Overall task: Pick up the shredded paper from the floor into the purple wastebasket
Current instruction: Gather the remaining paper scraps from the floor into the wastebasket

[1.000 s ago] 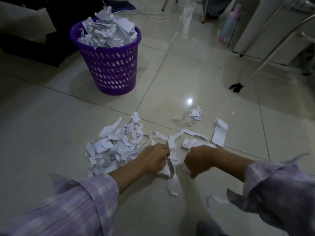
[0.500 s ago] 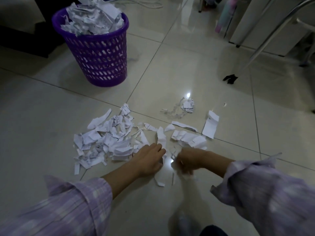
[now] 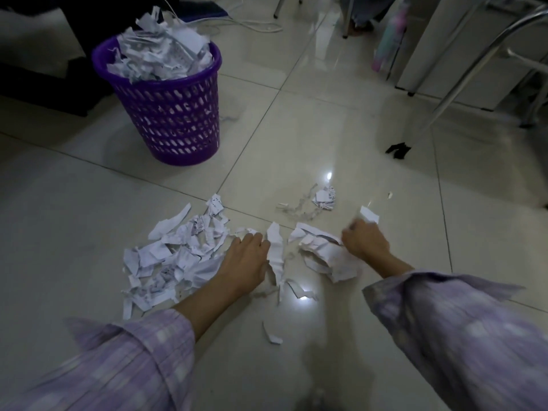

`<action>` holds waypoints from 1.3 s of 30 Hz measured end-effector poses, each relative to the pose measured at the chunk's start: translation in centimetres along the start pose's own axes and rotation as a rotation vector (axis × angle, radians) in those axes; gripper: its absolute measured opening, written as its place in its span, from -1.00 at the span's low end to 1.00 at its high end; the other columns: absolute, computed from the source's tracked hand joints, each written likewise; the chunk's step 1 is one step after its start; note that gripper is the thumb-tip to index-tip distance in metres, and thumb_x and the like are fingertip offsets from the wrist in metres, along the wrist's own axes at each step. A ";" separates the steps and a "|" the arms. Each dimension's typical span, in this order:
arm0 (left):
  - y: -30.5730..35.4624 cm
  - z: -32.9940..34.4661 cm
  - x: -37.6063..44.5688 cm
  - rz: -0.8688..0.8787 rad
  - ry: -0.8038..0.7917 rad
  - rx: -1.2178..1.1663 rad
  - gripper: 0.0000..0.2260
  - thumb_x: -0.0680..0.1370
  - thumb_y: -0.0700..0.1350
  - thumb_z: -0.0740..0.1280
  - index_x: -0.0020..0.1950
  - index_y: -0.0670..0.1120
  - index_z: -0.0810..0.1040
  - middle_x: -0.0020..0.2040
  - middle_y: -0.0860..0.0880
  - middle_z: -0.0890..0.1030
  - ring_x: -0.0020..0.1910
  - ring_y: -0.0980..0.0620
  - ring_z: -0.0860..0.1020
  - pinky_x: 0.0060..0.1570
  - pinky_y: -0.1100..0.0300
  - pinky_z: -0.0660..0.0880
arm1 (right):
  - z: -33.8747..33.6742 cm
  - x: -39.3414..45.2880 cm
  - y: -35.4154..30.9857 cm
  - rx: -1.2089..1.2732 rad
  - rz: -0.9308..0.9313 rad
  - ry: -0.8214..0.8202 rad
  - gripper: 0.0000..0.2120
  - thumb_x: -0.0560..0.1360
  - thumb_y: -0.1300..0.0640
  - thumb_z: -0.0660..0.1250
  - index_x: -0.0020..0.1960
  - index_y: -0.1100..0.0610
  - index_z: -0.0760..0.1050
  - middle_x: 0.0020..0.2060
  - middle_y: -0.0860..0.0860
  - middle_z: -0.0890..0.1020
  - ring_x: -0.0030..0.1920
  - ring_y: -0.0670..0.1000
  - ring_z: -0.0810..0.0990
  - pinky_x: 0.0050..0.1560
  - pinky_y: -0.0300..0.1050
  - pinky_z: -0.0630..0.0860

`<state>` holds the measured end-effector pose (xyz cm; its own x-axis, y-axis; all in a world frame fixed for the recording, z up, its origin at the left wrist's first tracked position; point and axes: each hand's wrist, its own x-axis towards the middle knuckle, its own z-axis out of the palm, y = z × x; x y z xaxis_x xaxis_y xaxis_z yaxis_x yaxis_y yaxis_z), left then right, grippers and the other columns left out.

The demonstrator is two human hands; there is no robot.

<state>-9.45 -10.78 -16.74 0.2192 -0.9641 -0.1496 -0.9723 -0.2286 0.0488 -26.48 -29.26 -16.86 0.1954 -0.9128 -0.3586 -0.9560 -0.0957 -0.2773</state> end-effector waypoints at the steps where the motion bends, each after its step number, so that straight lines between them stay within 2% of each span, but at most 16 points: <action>1: -0.2 0.0 0.2 -0.040 -0.001 -0.021 -0.73 0.59 -0.14 0.11 0.27 -0.13 0.37 0.25 -0.10 0.41 0.23 -0.09 0.38 0.17 0.09 0.28 | 0.4 0.1 1.0 0.036 0.128 -0.084 -0.57 0.51 0.05 0.17 0.33 0.19 0.39 0.29 0.25 0.43 0.24 0.25 0.47 0.20 0.04 0.48; 2: -0.3 0.1 0.4 -0.086 0.000 -0.053 -0.74 0.59 -0.14 0.12 0.25 -0.12 0.38 0.24 -0.09 0.42 0.22 -0.08 0.39 0.15 0.10 0.30 | 0.9 -0.2 1.6 0.089 0.217 -0.157 -0.53 0.52 0.05 0.17 0.37 0.24 0.34 0.31 0.27 0.42 0.23 0.26 0.49 0.12 0.02 0.54; 3: -0.5 0.1 0.6 -0.126 0.010 -0.088 -0.76 0.58 -0.14 0.13 0.24 -0.12 0.39 0.23 -0.09 0.43 0.20 -0.07 0.41 0.12 0.11 0.32 | 1.6 -0.7 1.7 0.141 0.267 -0.206 -0.52 0.54 0.08 0.18 0.39 0.28 0.30 0.30 0.28 0.42 0.16 0.24 0.53 -0.10 -0.07 0.60; 5: -0.7 0.2 1.1 -0.158 0.031 -0.140 -0.76 0.58 -0.14 0.14 0.24 -0.11 0.38 0.22 -0.08 0.43 0.18 -0.07 0.42 0.10 0.12 0.34 | 3.1 -1.6 0.8 0.213 0.257 -0.251 -0.55 0.58 0.14 0.18 0.40 0.32 0.25 0.29 0.28 0.41 -0.12 0.14 0.54 -0.53 -0.27 0.43; 6: -0.7 0.3 1.4 -0.150 0.037 -0.157 -0.75 0.58 -0.14 0.14 0.26 -0.11 0.37 0.23 -0.08 0.42 0.18 -0.07 0.42 0.10 0.12 0.34 | 3.8 -1.9 0.1 0.264 0.214 -0.273 -0.59 0.58 0.18 0.18 0.37 0.34 0.28 0.25 0.27 0.45 -0.22 0.07 0.50 -0.57 -0.30 0.39; 9: -0.2 0.4 2.4 -0.090 0.040 -0.229 -0.66 0.61 -0.11 0.13 0.39 -0.10 0.28 0.34 -0.08 0.35 0.26 -0.07 0.36 0.20 0.10 0.30 | 5.3 -2.8 -2.7 0.351 0.052 -0.340 -0.71 0.57 0.20 0.16 0.18 0.35 0.49 -0.03 0.20 0.60 -0.18 0.11 0.58 -0.28 -0.20 0.57; 11: 0.7 0.4 2.8 -0.030 0.045 -0.253 -0.60 0.63 -0.04 0.11 0.46 -0.09 0.21 0.44 -0.07 0.28 0.36 -0.07 0.30 0.33 0.09 0.22 | 6.0 -3.0 -4.3 0.266 -0.099 -0.291 -0.71 0.57 0.14 0.15 0.07 0.27 0.57 0.01 0.20 0.64 0.04 0.18 0.59 0.06 -0.04 0.54; 13: 1.5 0.4 3.1 0.054 0.047 -0.201 -0.56 0.64 0.02 0.09 0.49 -0.07 0.17 0.49 -0.07 0.22 0.42 -0.07 0.24 0.41 0.06 0.14 | 5.9 -2.6 -5.1 0.222 -0.154 -0.158 -0.73 0.56 0.10 0.15 0.04 0.17 0.60 0.08 0.15 0.63 0.10 0.17 0.57 0.10 -0.05 0.49; 16: 2.3 0.7 3.4 0.213 -0.014 0.004 -0.56 0.63 0.03 0.09 0.48 -0.08 0.19 0.51 -0.13 0.18 0.45 -0.12 0.19 0.46 -0.03 0.06 | 4.2 -0.6 -4.6 0.254 -0.068 0.047 -0.74 0.50 0.05 0.23 0.14 0.08 0.54 0.18 0.13 0.53 0.15 0.17 0.52 0.16 0.01 0.49; 19: 2.2 1.6 3.7 0.352 -0.080 0.233 -0.61 0.60 -0.08 0.16 0.41 -0.14 0.29 0.42 -0.22 0.27 0.39 -0.20 0.26 0.42 -0.10 0.09 | 2.0 1.9 -2.0 0.228 0.121 0.095 -0.53 0.44 0.08 0.31 0.34 0.10 0.40 0.34 0.18 0.37 0.34 0.23 0.35 0.30 0.06 0.35; 21: 1.8 2.1 3.9 0.341 -0.110 0.280 -0.64 0.59 -0.13 0.19 0.38 -0.15 0.33 0.39 -0.23 0.31 0.38 -0.21 0.27 0.41 -0.11 0.09 | 1.4 3.4 0.2 0.181 0.218 0.018 -0.47 0.46 0.08 0.28 0.41 0.11 0.32 0.38 0.21 0.33 0.37 0.26 0.29 0.33 0.06 0.29; 24: 0.9 2.0 4.2 0.238 -0.120 0.265 -0.66 0.60 -0.17 0.15 0.39 -0.15 0.32 0.37 -0.21 0.33 0.38 -0.19 0.27 0.43 -0.09 0.07 | 2.0 4.0 1.7 0.068 0.185 -0.096 -0.53 0.52 0.04 0.21 0.41 0.12 0.30 0.39 0.20 0.32 0.38 0.28 0.27 0.33 0.04 0.25; 29: -0.7 1.4 5.0 0.087 -0.119 0.239 -0.69 0.61 -0.20 0.10 0.36 -0.16 0.32 0.35 -0.20 0.35 0.36 -0.19 0.30 0.36 -0.04 0.17 | 4.7 1.6 -2.0 -0.029 -0.163 -0.048 -0.57 0.57 0.09 0.17 0.44 0.07 0.31 0.45 0.13 0.28 0.38 0.26 0.26 0.33 0.04 0.28; 32: -1.0 1.4 5.4 0.035 -0.113 0.220 -0.69 0.59 -0.23 0.11 0.33 -0.15 0.34 0.33 -0.19 0.38 0.35 -0.20 0.32 0.34 -0.04 0.20 | 6.5 -0.3 -5.0 -0.045 -0.368 -0.064 -0.63 0.56 0.13 0.15 0.35 0.05 0.44 0.39 0.07 0.40 0.32 0.19 0.35 0.30 0.04 0.34; 36: -1.3 1.3 5.4 0.003 -0.072 0.159 -0.70 0.59 -0.19 0.10 0.32 -0.14 0.36 0.32 -0.18 0.40 0.34 -0.17 0.33 0.33 -0.02 0.19 | 6.6 -0.1 -7.3 0.027 -0.510 0.146 -0.71 0.49 0.15 0.17 0.04 0.02 0.65 0.11 0.04 0.60 0.12 0.09 0.53 0.16 -0.01 0.43; 39: -1.8 1.0 4.9 -0.041 -0.016 0.077 -0.70 0.61 -0.11 0.07 0.31 -0.13 0.36 0.33 -0.16 0.39 0.31 -0.14 0.34 0.29 0.00 0.21 | 4.9 2.8 -7.3 0.122 -0.442 0.213 -0.71 0.45 0.16 0.29 0.16 0.10 0.56 0.22 0.10 0.49 0.23 0.12 0.46 0.22 -0.01 0.37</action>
<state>-6.68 -14.94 -18.57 0.2579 -0.9518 -0.1662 -0.9661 -0.2559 -0.0341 -17.88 -29.18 -20.16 0.5147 -0.8573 0.0034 -0.7566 -0.4561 -0.4685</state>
